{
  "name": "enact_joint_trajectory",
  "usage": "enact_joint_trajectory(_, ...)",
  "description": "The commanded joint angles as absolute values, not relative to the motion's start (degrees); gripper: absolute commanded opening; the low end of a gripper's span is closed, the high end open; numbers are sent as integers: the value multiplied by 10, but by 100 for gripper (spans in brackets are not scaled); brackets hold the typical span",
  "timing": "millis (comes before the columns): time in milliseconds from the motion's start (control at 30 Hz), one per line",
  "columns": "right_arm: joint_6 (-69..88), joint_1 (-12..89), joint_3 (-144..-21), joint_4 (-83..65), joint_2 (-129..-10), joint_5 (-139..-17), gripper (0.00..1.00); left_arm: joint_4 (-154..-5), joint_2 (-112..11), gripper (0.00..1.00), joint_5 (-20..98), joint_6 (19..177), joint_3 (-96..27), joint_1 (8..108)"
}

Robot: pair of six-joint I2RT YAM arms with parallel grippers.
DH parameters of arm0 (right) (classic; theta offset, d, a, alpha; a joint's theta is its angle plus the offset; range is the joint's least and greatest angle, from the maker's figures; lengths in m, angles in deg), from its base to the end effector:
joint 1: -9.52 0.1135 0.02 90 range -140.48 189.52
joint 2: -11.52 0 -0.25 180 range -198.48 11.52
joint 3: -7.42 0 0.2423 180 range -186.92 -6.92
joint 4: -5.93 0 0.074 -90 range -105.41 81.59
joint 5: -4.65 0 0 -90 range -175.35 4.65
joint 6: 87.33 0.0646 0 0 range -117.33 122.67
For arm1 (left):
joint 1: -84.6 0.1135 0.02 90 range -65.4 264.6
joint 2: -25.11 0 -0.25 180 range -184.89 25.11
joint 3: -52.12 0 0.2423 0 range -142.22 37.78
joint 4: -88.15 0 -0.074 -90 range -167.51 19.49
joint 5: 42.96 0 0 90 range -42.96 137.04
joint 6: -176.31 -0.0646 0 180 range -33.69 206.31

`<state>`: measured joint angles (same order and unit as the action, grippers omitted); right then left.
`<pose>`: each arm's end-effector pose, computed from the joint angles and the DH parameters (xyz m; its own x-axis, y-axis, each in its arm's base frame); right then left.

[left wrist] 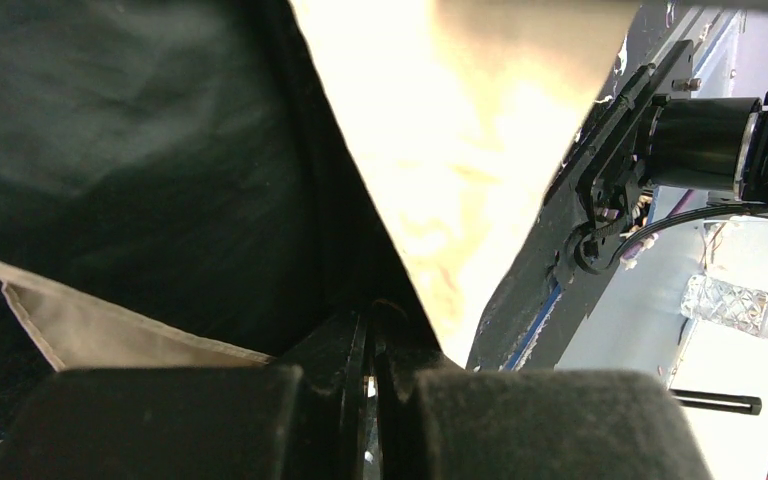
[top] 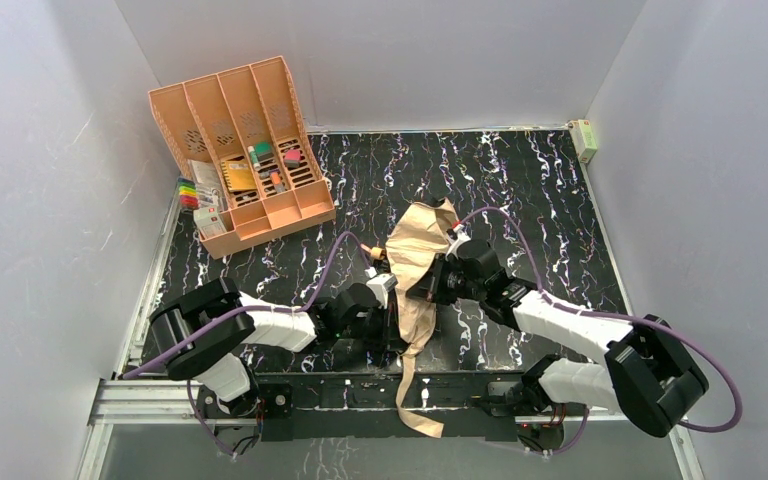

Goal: Put away the umbrella

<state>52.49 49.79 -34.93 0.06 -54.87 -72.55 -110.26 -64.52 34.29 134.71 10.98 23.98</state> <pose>0.1891 0.1789 0.1756 -0.8390 0.2657 -0.4749 -0.2105 0.6462 0.7335 0.1335 -0.2663 0.1134 -0.8689 0.0566 -0.4918 0.4426 0.5338 -0.7205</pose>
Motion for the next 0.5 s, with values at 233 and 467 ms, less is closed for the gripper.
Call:
enact_joint_trajectory(233,569,519,-262,66,-616,-734,0,-1037,-611,21,382,1314,98,214)
enact_joint_trajectory(467,586,528,-220,79,-653,-786,0,-914,-492,47,431,1304,66,211)
